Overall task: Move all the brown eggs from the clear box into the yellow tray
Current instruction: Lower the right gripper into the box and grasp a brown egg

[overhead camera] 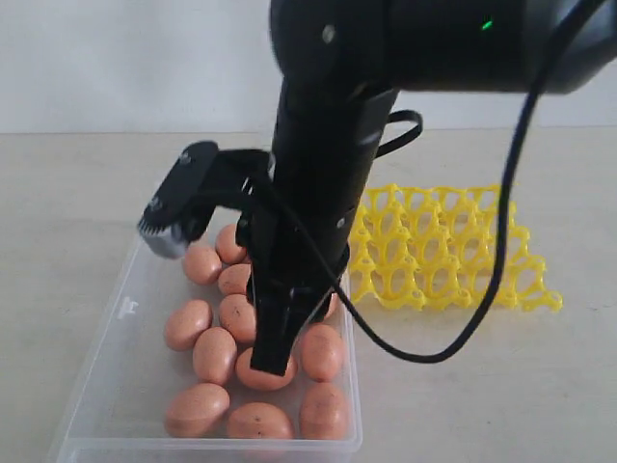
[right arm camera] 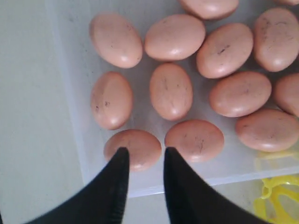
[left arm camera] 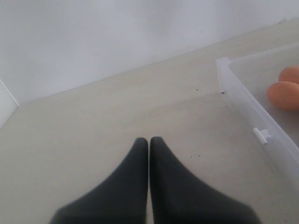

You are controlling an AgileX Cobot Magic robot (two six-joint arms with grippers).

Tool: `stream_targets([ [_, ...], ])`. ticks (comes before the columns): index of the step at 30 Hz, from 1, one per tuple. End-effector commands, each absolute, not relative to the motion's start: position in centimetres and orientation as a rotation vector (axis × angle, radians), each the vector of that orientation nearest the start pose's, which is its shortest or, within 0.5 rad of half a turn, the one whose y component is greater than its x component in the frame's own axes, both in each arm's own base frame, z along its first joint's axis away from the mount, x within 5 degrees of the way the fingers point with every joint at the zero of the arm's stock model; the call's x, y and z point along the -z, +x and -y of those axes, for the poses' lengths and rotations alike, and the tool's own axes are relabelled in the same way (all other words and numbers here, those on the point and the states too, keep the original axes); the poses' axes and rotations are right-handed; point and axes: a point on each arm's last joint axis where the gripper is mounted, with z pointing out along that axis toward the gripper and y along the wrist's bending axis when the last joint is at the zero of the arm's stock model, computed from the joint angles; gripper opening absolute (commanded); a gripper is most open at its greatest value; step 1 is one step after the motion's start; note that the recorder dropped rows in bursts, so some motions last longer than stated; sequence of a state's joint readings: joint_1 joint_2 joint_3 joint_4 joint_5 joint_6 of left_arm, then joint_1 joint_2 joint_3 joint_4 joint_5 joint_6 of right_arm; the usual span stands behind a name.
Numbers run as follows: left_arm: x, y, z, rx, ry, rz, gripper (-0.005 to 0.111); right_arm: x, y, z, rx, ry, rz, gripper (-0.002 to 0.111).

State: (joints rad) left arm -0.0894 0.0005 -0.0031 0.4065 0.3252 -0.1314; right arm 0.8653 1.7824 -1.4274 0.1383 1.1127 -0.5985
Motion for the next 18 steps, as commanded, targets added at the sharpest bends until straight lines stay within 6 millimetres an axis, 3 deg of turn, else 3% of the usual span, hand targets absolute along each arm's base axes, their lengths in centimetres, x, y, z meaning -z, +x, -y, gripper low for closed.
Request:
stream_targets([
  [1,-18.8,5.5,-0.6,-0.228,0.221,-1.759,0.001,-22.7,22.9,-29.7,-0.106,-2.043,-2.221,0.054],
  [18,-18.8,5.5,-0.6,-0.227,0.221,-1.757,0.001,-17.0,24.8,-32.2,-0.105,-1.97,-2.189,0.057],
])
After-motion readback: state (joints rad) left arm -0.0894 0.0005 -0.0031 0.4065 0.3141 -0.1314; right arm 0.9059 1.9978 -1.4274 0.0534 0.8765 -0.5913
